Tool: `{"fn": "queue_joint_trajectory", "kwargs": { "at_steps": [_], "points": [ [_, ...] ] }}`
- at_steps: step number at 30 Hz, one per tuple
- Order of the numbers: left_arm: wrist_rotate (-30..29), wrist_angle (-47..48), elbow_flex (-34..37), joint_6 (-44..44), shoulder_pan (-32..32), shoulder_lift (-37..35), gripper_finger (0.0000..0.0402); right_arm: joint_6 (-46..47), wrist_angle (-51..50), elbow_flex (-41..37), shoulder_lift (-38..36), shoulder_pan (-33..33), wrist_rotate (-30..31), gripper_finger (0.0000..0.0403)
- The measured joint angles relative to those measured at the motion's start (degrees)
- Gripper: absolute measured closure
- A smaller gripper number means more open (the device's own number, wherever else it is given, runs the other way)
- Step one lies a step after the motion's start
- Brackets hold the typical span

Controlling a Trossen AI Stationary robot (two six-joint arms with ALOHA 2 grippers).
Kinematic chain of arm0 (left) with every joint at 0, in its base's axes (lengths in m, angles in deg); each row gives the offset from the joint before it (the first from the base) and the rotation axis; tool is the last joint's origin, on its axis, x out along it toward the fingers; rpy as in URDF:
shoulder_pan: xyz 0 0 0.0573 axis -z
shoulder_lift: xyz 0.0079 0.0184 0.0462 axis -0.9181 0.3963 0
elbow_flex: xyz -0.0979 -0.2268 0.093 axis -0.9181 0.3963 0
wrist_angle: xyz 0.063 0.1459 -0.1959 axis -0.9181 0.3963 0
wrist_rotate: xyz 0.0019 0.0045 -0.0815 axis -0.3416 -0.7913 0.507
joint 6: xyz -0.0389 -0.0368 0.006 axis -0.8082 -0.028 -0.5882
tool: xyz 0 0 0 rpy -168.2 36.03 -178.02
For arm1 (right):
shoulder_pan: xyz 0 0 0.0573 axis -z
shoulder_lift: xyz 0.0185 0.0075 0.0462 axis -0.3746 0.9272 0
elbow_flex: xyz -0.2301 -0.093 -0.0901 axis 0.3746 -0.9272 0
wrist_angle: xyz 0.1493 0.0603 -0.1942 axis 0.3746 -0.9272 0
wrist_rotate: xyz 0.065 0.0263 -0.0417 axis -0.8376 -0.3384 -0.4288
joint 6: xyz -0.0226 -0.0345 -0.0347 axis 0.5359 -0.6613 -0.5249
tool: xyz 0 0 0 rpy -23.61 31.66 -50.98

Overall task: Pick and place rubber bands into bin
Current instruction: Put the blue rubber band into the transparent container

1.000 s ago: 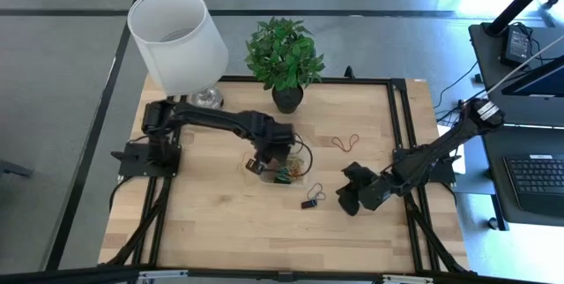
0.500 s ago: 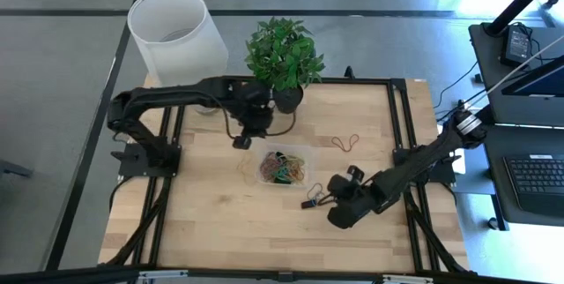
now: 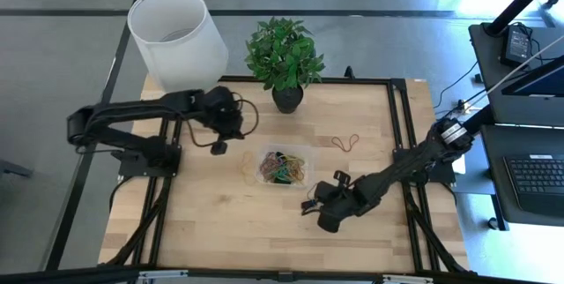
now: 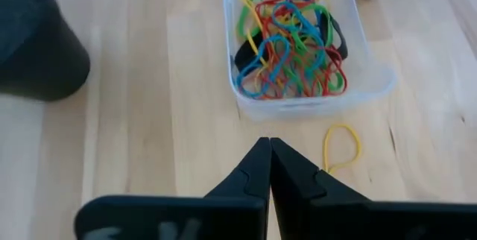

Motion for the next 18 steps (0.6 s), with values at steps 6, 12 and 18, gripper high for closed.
{"fn": "queue_joint_trajectory", "kwargs": {
  "at_steps": [6,12,18],
  "points": [
    [-0.16,-2.37,5.03,-4.30,-0.02,-6.05,0.0398,0.43,-0.24,-0.01,0.06,0.71,-0.25,0.0395],
    [-0.27,-2.62,7.09,-5.97,-0.05,-8.66,0.0399,-2.03,-1.96,-1.70,0.02,1.42,-0.39,0.0393],
    [-0.27,-2.65,7.28,-6.95,-0.03,-8.83,0.0400,-2.58,0.25,-4.78,0.02,4.21,-2.93,0.0351]
  ]
}}
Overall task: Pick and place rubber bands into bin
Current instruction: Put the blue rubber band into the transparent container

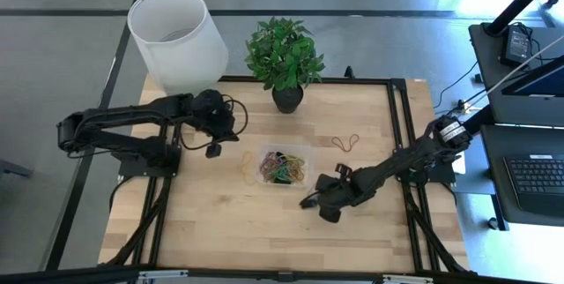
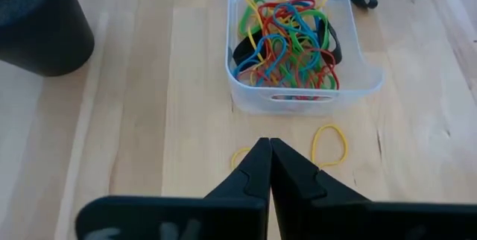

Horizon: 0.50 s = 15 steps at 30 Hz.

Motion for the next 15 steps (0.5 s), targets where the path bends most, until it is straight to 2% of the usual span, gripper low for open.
{"fn": "queue_joint_trajectory", "kwargs": {
  "at_steps": [7,15],
  "points": [
    [-0.07,0.07,0.01,0.42,0.00,0.02,0.0397,-3.87,3.63,-2.25,0.00,1.30,-1.44,0.0283],
    [-0.09,0.12,0.01,0.46,0.00,0.04,0.0400,-2.20,11.71,-6.32,0.38,1.32,-1.31,0.0268]
  ]
}}
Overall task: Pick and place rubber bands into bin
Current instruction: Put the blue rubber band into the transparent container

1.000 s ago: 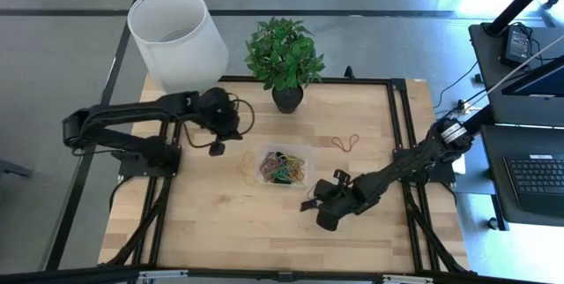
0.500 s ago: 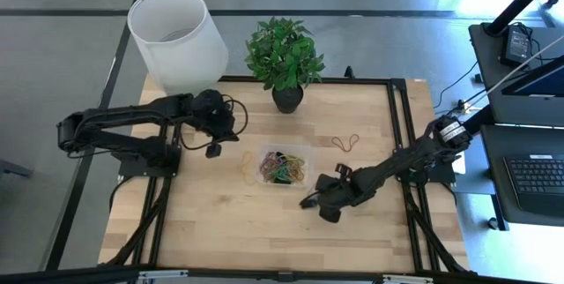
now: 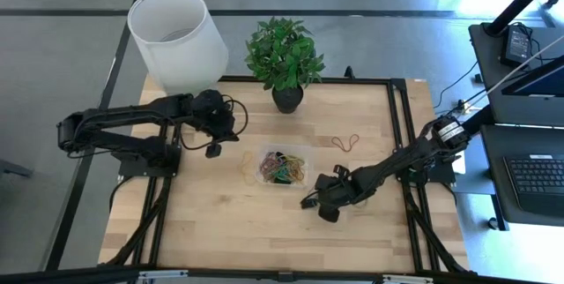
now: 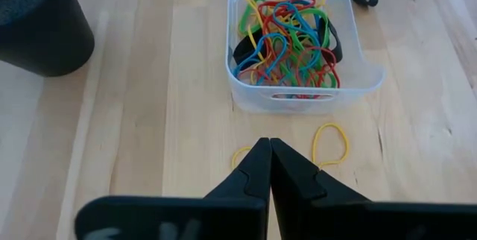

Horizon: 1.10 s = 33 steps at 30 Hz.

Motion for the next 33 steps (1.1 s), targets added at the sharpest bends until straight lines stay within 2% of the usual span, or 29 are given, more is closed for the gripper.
{"fn": "queue_joint_trajectory", "kwargs": {
  "at_steps": [6,9,12,14,22,26,33],
  "points": [
    [-0.04,0.00,0.00,0.13,0.00,0.02,0.0397,0.03,0.18,-0.31,3.23,-0.06,-0.03,0.0289],
    [-0.02,0.00,0.00,0.13,0.00,0.02,0.0400,0.30,0.48,-0.26,3.93,-0.04,-0.04,0.0325],
    [0.00,0.00,0.00,0.13,0.00,0.02,0.0400,1.86,0.97,-0.28,3.94,0.03,-0.44,0.0378],
    [0.01,0.00,0.00,0.12,0.00,0.02,0.0397,1.99,0.81,-0.10,3.54,0.03,-1.12,0.0394],
    [0.04,0.00,0.00,0.11,0.00,0.02,0.0400,1.71,-7.66,5.28,-3.83,-0.70,-1.11,0.0400],
    [0.07,-0.02,0.00,0.11,0.00,0.02,0.0397,1.46,-17.14,9.34,-7.01,-0.51,0.57,0.0401],
    [0.06,-0.22,0.00,0.13,0.00,0.04,0.0399,-2.00,-31.50,21.43,-9.36,-0.54,9.88,0.0401]
  ]
}}
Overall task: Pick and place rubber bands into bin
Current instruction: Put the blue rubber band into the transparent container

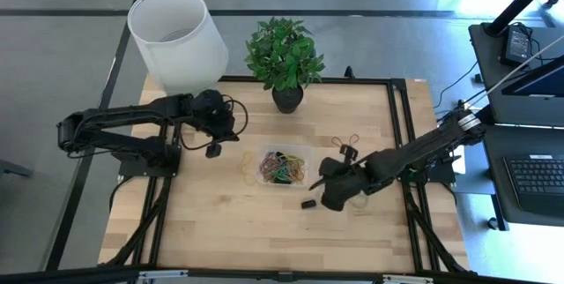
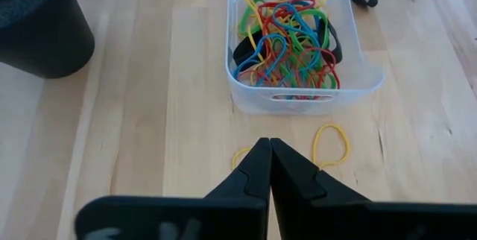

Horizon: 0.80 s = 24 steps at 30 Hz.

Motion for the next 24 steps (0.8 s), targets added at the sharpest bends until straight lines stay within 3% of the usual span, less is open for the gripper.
{"fn": "queue_joint_trajectory", "kwargs": {
  "at_steps": [8,14,24],
  "points": [
    [-0.06,-2.82,0.00,-0.02,0.00,0.00,0.0396,-10.31,-0.40,11.06,-0.22,4.25,8.26,0.0402],
    [-0.06,-3.87,0.00,-0.02,0.09,0.00,0.0399,-19.03,7.10,12.79,0.24,8.72,9.14,0.0403],
    [-0.08,-3.91,0.00,-0.02,0.08,0.00,0.0394,-23.79,10.44,12.78,9.99,14.86,0.57,0.0403]
  ]
}}
